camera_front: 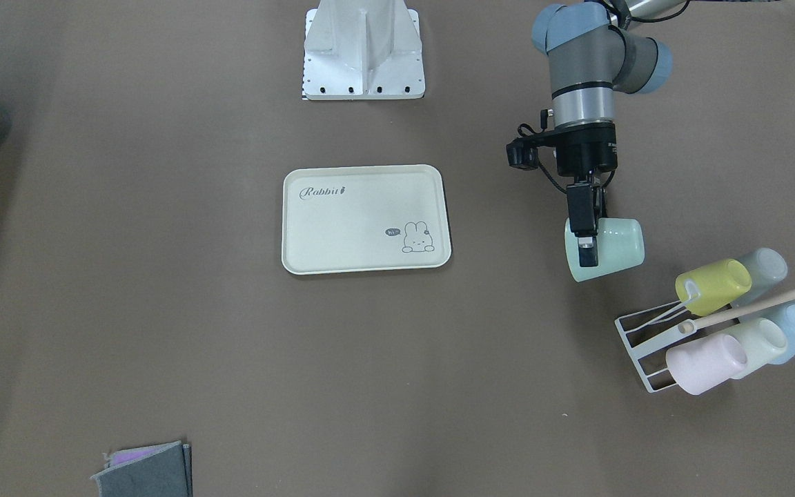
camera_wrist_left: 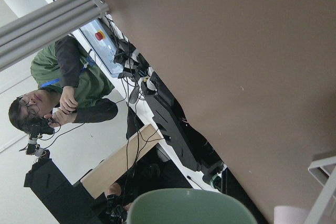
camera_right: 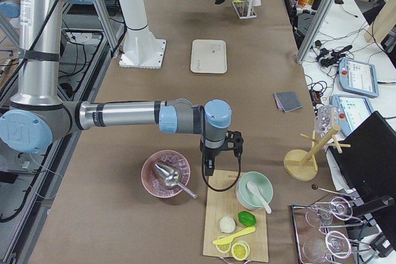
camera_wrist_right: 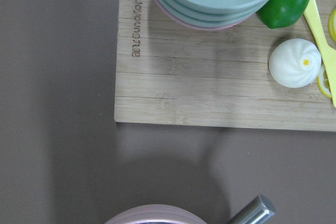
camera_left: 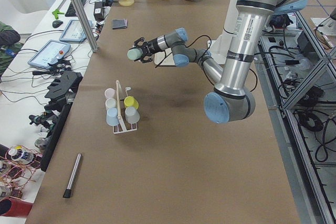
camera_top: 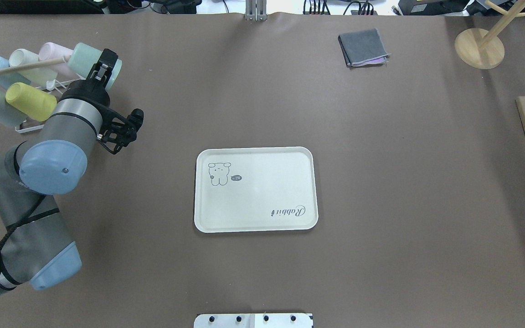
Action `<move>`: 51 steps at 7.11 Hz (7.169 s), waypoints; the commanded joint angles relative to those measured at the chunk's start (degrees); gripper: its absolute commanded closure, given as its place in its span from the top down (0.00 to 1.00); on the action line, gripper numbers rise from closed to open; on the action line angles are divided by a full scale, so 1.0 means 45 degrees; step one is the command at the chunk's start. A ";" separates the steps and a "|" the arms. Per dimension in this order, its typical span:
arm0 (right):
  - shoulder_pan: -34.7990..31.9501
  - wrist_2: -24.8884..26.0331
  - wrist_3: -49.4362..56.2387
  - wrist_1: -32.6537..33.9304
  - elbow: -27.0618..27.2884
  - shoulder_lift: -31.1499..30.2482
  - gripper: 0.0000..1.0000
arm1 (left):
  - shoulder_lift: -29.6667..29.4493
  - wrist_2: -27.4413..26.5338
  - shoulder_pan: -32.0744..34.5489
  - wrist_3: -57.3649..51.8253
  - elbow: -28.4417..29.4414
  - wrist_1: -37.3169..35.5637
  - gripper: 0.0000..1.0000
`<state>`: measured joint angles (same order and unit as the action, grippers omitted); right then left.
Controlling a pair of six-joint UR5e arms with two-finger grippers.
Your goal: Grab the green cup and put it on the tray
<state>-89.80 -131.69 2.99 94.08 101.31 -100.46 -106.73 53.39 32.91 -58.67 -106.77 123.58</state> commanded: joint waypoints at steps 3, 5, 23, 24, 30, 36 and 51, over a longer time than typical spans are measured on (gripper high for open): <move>-0.0200 0.0045 0.0214 -0.0087 -0.0052 -0.0196 1.00 | -0.0753 0.2971 -0.0146 0.3767 0.0345 0.2687 0.39; -0.0181 0.0122 0.0233 -0.0107 -0.0032 -0.0021 1.00 | -0.1436 0.4495 -0.0321 0.7526 0.0599 0.3064 0.39; -0.0064 0.0221 0.0253 -0.0634 -0.1088 0.0604 1.00 | -0.4466 0.7804 -0.2332 1.7666 0.9194 1.4844 0.40; -0.0064 0.0221 0.0253 -0.0634 -0.1068 0.0624 1.00 | -0.4504 0.7998 -0.2334 1.7666 0.9253 1.4805 0.41; 0.0053 0.0221 0.0253 -0.0634 -0.1185 0.0956 1.00 | -0.4720 0.8175 -0.2373 1.7511 0.9565 1.3653 0.42; 0.0620 0.0806 0.0272 -0.0654 -0.1185 0.0995 1.00 | -0.4759 0.8117 -0.2373 1.7139 0.9527 1.3398 0.98; 0.0698 0.0748 0.0233 -0.0595 -0.1127 0.1269 1.00 | -0.3665 0.8078 -0.0522 1.6904 0.4003 0.4842 0.98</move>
<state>-86.66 -128.26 4.04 91.47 96.17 -94.75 -123.06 89.73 28.05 17.53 -85.79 155.23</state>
